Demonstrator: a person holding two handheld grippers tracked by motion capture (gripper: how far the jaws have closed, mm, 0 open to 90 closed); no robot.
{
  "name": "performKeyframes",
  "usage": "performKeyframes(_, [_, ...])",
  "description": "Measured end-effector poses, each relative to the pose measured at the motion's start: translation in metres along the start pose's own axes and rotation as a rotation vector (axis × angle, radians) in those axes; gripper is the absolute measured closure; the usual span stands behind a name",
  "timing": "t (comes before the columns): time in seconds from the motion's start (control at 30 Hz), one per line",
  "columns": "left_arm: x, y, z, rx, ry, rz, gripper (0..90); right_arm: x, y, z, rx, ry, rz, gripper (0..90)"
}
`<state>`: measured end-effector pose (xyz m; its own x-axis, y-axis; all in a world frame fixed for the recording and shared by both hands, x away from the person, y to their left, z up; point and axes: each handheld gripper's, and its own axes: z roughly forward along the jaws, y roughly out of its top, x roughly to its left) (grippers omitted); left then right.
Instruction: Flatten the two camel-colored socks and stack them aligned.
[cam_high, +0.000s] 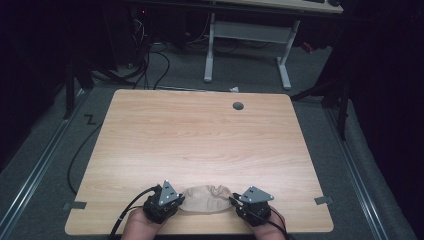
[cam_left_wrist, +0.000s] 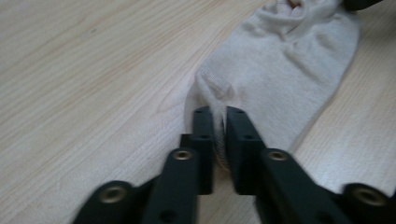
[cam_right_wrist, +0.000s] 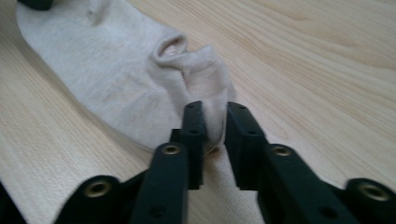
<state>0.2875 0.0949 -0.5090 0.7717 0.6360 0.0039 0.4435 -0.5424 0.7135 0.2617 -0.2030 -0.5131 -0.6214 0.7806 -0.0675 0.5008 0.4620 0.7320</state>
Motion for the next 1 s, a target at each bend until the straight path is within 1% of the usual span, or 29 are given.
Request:
performKeyframes(0.03, [0.003,0.0,0.0,-0.012,-0.005,-0.015,68.9,-0.002,0.0,-0.001,-0.011,0.006,0.012,71.7])
performKeyframes(0.07, [0.003,0.0,0.0,-0.012,-0.005,-0.015,65.7,-0.002,0.0,-0.001,-0.011,0.006,0.012,71.7])
performKeyframes(0.1, [0.004,0.0,-0.001,-0.023,-0.005,-0.021,65.7,-0.003,0.0,-0.002,-0.02,0.0,0.016,71.5])
performKeyframes(0.13, [0.004,0.0,-0.003,-0.034,-0.005,-0.027,61.7,-0.004,0.001,-0.004,-0.035,-0.005,0.02,71.4])
performKeyframes(0.2, [0.005,0.001,-0.005,-0.05,-0.008,-0.032,60.9,-0.005,0.001,-0.005,-0.038,-0.01,0.02,71.4])
performKeyframes(0.23, [0.006,0.002,-0.006,-0.064,-0.002,-0.037,59.6,-0.006,0.001,-0.005,-0.046,-0.01,0.027,71.0])
performKeyframes(0.33, [0.007,0.002,-0.007,-0.07,0.001,-0.042,58.0,-0.008,0.001,-0.005,-0.051,-0.009,0.037,70.0])
performKeyframes(0.4, [0.008,0.002,-0.007,-0.076,0.004,-0.052,56.8,-0.01,0.0,-0.004,-0.053,-0.008,0.053,69.0])
performKeyframes(0.6, [0.011,0.003,-0.006,-0.089,0.016,-0.047,53.9,-0.018,-0.002,-0.004,-0.066,-0.025,0.076,66.6])
performKeyframes(0.67, [0.013,0.003,-0.006,-0.1,0.028,-0.044,53.3,-0.022,-0.003,-0.002,-0.07,-0.025,0.084,65.9])
performKeyframes(0.7, [0.016,0.004,-0.006,-0.106,0.038,-0.047,52.1,-0.025,-0.003,-0.001,-0.073,-0.033,0.087,64.8])
performKeyframes(0.73, [0.016,0.004,-0.006,-0.106,0.038,-0.047,51.8,-0.025,-0.003,-0.001,-0.073,-0.033,0.087,64.8])
performKeyframes(0.8, [0.02,0.004,-0.007,-0.112,0.052,-0.05,51.5,-0.028,-0.003,-0.001,-0.081,-0.041,0.091,63.2])
performKeyframes(0.87, [0.027,0.005,-0.008,-0.119,0.067,-0.048,50.7,-0.033,-0.002,-0.002,-0.091,-0.063,0.097,60.8])
performKeyframes(0.9, [0.027,0.005,-0.008,-0.119,0.067,-0.048,50.7,-0.033,-0.002,-0.002,-0.091,-0.063,0.097,60.8])
performKeyframes(0.93, [0.035,0.005,-0.008,-0.116,0.084,-0.041,50.7,-0.039,-0.002,-0.002,-0.101,-0.075,0.105,58.1])
performKeyframes(0.97, [0.039,0.004,-0.008,-0.119,0.094,-0.039,50.5,-0.042,-0.001,-0.002,-0.104,-0.086,0.107,57.3])
performKeyframes(1.0, [0.039,0.004,-0.008,-0.119,0.094,-0.039,50.3,-0.042,-0.001,-0.002,-0.104,-0.086,0.107,57.3])
